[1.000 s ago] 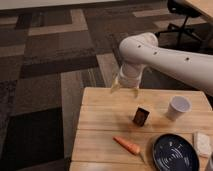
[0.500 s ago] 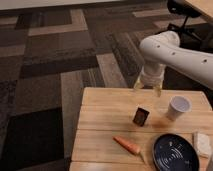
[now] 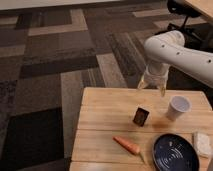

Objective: Place the ceramic cup in the ceramic bowl

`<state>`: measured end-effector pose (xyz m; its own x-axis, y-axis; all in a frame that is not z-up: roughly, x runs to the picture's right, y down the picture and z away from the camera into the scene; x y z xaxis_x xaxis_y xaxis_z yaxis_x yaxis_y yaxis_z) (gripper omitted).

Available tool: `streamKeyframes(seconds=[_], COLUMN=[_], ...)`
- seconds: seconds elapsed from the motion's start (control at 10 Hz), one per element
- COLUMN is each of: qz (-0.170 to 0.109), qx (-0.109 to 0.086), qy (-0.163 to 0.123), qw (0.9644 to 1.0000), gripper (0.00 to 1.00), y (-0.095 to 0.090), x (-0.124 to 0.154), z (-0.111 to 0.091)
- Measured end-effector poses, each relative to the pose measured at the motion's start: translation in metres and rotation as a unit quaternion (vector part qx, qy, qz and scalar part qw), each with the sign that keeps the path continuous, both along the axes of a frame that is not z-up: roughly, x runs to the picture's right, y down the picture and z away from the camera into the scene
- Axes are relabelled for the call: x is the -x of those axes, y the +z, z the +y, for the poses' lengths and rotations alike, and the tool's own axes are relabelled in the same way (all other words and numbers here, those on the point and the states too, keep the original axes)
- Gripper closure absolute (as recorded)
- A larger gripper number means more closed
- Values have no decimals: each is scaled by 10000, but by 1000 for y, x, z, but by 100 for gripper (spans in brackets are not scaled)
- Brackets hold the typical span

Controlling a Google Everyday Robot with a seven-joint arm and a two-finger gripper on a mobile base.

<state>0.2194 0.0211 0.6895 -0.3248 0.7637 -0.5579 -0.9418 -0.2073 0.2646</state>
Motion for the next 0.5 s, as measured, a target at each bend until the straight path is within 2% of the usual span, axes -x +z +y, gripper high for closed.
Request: streamKeyframes(seconds=[0.2,0.5], qz=[255,261], qx=[-71,-133], qy=[-96,-79], qw=[9996,9995], gripper=[35,35], y=[5,19], x=[-30,-56], z=[-4,-2])
